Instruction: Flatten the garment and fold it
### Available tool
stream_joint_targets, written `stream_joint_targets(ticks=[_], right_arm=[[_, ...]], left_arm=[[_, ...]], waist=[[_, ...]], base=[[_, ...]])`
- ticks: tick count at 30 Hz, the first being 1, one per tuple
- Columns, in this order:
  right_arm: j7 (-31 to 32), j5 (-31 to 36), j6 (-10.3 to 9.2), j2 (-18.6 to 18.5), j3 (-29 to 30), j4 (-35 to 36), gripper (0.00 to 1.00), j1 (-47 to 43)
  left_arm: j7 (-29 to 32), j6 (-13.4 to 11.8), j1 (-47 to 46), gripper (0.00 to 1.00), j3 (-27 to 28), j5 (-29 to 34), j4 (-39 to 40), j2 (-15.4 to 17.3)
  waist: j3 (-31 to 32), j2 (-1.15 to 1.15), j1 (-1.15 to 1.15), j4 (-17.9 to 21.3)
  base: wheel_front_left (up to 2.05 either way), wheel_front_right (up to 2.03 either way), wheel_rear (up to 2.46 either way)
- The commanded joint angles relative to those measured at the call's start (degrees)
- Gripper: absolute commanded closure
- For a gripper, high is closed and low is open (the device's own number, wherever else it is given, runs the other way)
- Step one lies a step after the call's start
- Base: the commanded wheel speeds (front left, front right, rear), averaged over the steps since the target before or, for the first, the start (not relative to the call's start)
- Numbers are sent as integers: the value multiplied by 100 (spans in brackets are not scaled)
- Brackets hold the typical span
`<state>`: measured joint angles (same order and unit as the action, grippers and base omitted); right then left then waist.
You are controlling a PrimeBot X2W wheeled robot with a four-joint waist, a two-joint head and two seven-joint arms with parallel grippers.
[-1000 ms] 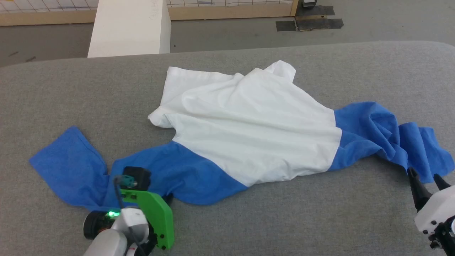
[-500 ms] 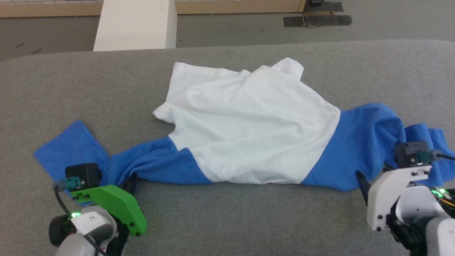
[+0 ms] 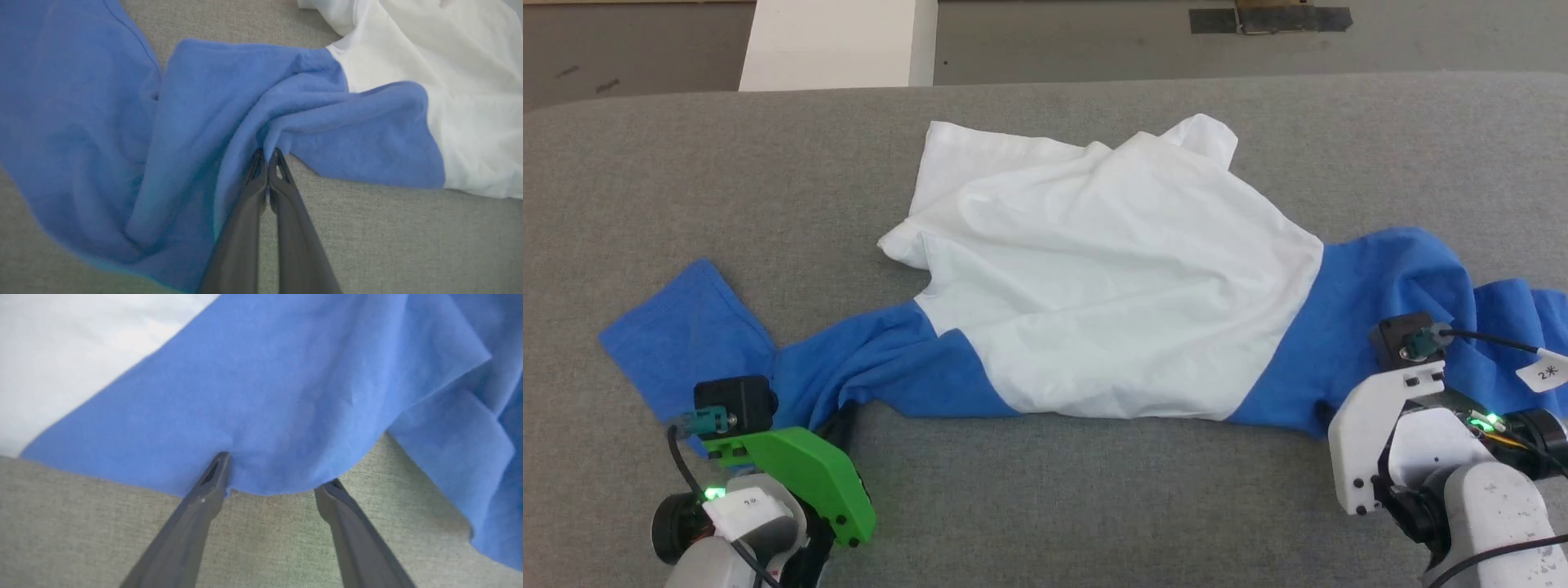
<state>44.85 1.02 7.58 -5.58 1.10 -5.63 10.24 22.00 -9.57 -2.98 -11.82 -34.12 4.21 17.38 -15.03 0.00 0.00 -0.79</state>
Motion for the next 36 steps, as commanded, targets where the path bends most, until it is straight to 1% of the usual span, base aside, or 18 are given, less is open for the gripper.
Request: stream_joint_targets(ticks=[1,2,3,4,7,9,13,16,21,23,25,26,29,33,35,36], right_arm=[[-98,15,-9,14,-62,-228,59,-10],[-165,-5,-9,14,-74,-267,69,8],[-250,-39,-9,10,-97,-307,93,28],[-335,-76,-9,10,-84,-336,100,43],[-435,-178,-9,10,-13,-370,100,42],[-539,-282,-9,31,100,-274,100,35],[-668,-513,-9,100,366,144,100,-57],[-721,-730,-9,158,528,587,100,-174],[-687,-1408,-9,234,770,1292,100,-188],[-600,-1861,-9,252,875,1586,100,-46],[-457,-2321,-9,261,990,1858,100,186],[-353,-2497,-9,263,1047,1999,100,349],[53,-2845,-9,265,1166,2268,100,902],[709,-3122,-9,208,1278,2405,100,1664],[1082,-3161,-9,113,1303,2442,100,2090],[1394,-3190,-9,-3,1293,2421,100,2439]], left_arm=[[-53,35,-68,100,4,-3,-15,-7],[-61,40,-69,100,0,-8,-22,-10],[-67,49,-70,100,-10,-11,-33,-11],[-74,55,-69,100,-20,-15,-43,-16],[-80,69,-69,100,-52,-21,-57,-26],[-93,82,-67,100,-72,-22,-56,-30],[-154,117,-55,100,-96,-35,-19,-43],[-287,150,-43,100,-79,-48,72,-68],[-600,272,-185,100,69,-174,470,-124],[-681,348,-377,100,168,-192,695,-55],[-733,420,-656,100,303,-266,917,-1],[-746,452,-858,100,384,-242,1012,86],[-687,539,-1496,100,545,-226,1178,288],[-527,626,-2324,100,652,-155,1174,545],[-442,642,-2754,100,685,-112,1139,647],[-370,647,-3106,100,701,-86,1103,710]], waist=[[-16,0,0,6],[-20,0,0,10],[-18,0,0,15],[-14,0,0,25],[9,0,0,42],[48,0,0,54],[134,0,0,82],[217,0,0,117],[388,0,0,168],[483,0,0,184],[594,0,0,189],[655,0,0,187],[836,0,0,184],[1024,0,0,181],[1119,0,0,176],[1175,0,0,167]], base=[[0,0,0],[0,0,0],[0,0,0],[0,0,0],[0,0,0],[0,0,0],[0,0,0],[0,0,0],[0,0,0],[0,0,0],[0,0,0],[0,0,0],[0,0,0],[0,0,0],[0,0,0],[0,0,0]])
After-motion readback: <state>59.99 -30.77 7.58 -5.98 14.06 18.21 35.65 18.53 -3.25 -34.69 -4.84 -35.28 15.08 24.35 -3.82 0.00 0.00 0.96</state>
